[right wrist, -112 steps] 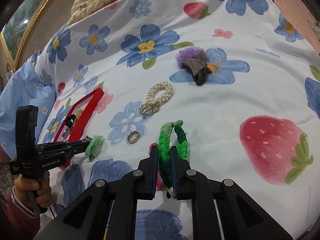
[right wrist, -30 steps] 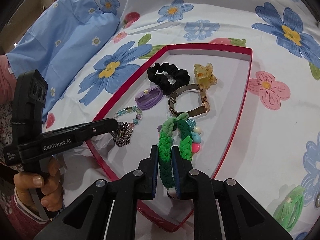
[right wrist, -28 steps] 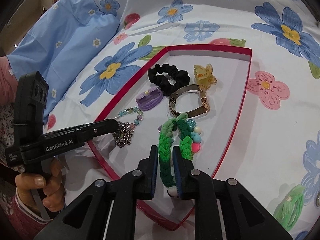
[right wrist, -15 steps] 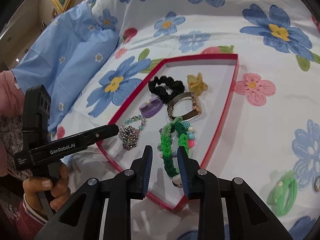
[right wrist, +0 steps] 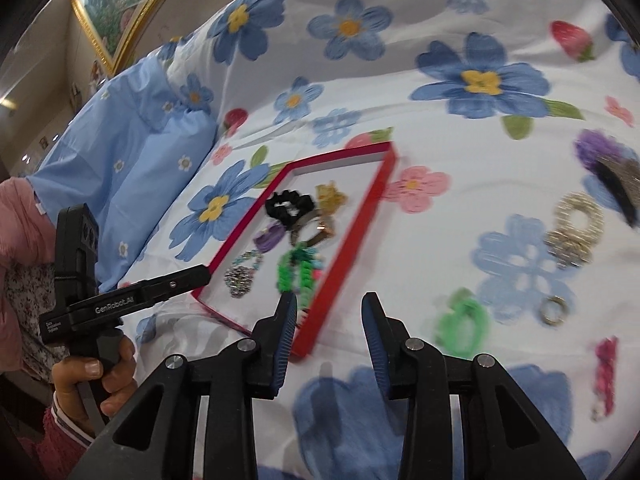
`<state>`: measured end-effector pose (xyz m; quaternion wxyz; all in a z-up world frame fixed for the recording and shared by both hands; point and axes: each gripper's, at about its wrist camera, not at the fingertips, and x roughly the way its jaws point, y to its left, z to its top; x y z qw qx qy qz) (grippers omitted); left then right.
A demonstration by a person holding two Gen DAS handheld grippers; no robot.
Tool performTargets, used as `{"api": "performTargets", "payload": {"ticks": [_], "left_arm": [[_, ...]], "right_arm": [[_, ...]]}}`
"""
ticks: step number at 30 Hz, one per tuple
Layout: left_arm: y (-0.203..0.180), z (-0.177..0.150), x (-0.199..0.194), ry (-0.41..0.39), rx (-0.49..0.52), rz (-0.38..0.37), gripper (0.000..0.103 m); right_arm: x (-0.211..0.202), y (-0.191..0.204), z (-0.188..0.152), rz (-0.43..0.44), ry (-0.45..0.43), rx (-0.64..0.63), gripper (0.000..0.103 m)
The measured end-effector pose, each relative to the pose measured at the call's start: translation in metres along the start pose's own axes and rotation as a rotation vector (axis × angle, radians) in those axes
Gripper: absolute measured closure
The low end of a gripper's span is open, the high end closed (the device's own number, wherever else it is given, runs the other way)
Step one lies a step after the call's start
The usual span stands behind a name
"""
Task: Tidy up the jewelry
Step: 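Lift both open tools out of the tray toward the green hair tie and pink clip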
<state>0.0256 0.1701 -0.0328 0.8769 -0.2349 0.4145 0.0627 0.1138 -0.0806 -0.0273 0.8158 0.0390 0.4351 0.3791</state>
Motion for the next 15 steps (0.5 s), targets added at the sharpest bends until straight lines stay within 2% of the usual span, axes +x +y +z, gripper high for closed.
{"api": "performTargets", "payload": {"ticks": [15], "left_arm": [[-0.053, -0.010, 0.003, 0.032, 0.061, -0.066, 0.028]], "right_arm": [[-0.058, -0.055, -0.025, -0.104, -0.066, 0.100, 0.062]]}}
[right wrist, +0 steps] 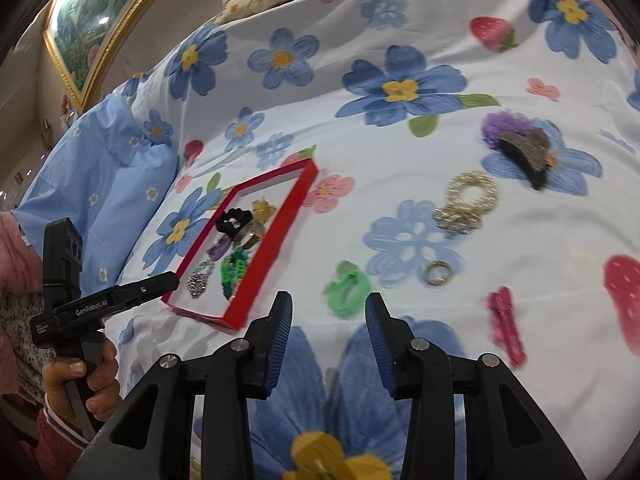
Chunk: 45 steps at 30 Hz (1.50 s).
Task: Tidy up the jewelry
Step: 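Lift both open tools out of the tray toward the green hair tie and pink clip, then grasp the green hair tie with the left tool while the right tool grasps the pink hair clip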
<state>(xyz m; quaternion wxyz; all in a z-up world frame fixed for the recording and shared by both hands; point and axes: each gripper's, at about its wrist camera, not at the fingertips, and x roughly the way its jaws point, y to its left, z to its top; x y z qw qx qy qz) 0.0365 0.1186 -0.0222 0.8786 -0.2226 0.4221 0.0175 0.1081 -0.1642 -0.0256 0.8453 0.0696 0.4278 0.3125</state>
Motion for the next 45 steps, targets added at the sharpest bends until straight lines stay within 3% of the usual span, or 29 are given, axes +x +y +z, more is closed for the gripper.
{"api": "performTargets", "payload": {"ticks": [19, 38, 45], "left_arm": [[-0.070, -0.017, 0.031, 0.085, 0.123, -0.046, 0.025], [-0.117, -0.005, 0.102, 0.173, 0.207, -0.048, 0.024], [-0.127, -0.004, 0.118, 0.166, 0.256, -0.028, 0.025]], "right_arm": [[-0.038, -0.070, -0.021, -0.131, -0.043, 0.094, 0.059], [-0.013, -0.097, -0.018, -0.126, 0.015, 0.113, 0.059], [0.003, -0.094, -0.018, -0.146, 0.058, 0.076, 0.059]]}}
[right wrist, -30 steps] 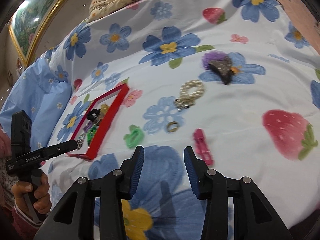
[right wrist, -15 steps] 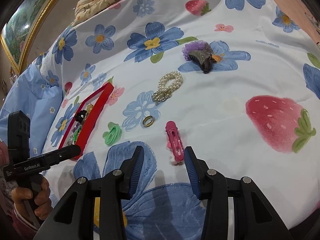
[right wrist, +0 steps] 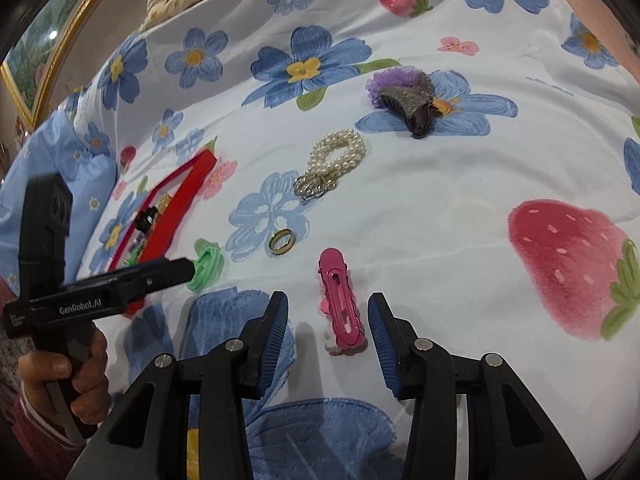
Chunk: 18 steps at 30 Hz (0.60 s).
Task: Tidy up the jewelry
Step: 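Grasp the green hair tie with the left tool while the right tool grasps the pink hair clip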
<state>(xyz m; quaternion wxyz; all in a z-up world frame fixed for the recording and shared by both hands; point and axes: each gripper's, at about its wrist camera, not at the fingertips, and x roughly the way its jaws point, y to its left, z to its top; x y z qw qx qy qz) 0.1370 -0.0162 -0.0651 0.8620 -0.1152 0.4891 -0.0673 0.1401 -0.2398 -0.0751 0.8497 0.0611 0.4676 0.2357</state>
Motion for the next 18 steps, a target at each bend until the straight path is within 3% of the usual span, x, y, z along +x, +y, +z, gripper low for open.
{"api": "performTargets", "payload": {"ticks": [2, 4, 7, 9, 10, 18], "left_arm": [[-0.001, -0.001, 0.007, 0.013, 0.009, -0.003, 0.029], [-0.002, -0.002, 0.014, 0.035, 0.025, -0.018, 0.055], [-0.003, -0.004, 0.018, 0.028, 0.046, -0.010, 0.071], [-0.001, -0.003, 0.017, 0.027, 0.041, -0.029, 0.081], [0.000, -0.004, 0.016, 0.027, 0.039, -0.036, 0.087], [0.007, -0.009, -0.008, -0.022, 0.022, -0.061, 0.089]], "right_arm": [[0.004, 0.000, 0.001, -0.010, 0.007, -0.007, 0.060], [0.008, -0.001, 0.002, -0.017, 0.010, -0.006, 0.061], [0.011, 0.001, 0.004, -0.035, 0.010, -0.019, 0.062], [0.013, 0.003, 0.004, -0.067, 0.012, -0.039, 0.072], [0.014, 0.005, 0.003, -0.085, 0.013, -0.049, 0.083], [0.003, 0.020, 0.007, -0.060, -0.016, -0.079, 0.085]]}}
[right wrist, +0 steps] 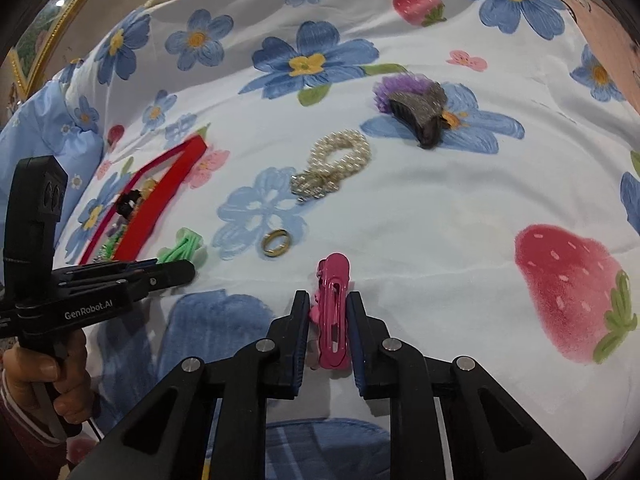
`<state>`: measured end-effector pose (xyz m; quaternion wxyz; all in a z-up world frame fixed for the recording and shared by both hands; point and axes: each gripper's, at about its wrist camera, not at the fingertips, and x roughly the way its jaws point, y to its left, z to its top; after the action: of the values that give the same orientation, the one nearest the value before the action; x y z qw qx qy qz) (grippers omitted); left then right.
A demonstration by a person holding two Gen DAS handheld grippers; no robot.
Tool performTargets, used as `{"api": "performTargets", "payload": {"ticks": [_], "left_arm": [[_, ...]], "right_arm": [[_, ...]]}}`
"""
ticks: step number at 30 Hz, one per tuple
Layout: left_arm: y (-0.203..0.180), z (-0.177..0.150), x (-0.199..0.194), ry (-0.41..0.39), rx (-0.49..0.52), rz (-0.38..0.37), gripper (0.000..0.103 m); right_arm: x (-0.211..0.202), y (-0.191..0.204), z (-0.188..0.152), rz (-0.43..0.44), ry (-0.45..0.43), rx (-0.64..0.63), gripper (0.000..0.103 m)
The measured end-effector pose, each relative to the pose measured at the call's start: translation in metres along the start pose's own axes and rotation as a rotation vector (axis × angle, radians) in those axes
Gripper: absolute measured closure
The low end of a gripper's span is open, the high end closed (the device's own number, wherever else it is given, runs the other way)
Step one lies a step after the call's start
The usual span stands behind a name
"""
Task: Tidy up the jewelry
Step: 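Grasp the green hair tie with the left tool while the right tool grasps the pink hair clip, then carry the green hair tie and pink hair clip into the red tray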
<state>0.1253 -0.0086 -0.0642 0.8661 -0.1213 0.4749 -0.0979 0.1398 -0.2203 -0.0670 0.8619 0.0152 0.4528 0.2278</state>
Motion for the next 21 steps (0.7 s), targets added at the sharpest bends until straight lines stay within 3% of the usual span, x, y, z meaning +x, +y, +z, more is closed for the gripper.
{"api": "performTargets", "payload": {"ticks": [21], "left_arm": [[0.080, -0.029, -0.101, -0.166, -0.175, 0.052, 0.089]], "right_arm": [[-0.005, 0.104, 0.018, 0.200, -0.009, -0.144, 0.085]]}}
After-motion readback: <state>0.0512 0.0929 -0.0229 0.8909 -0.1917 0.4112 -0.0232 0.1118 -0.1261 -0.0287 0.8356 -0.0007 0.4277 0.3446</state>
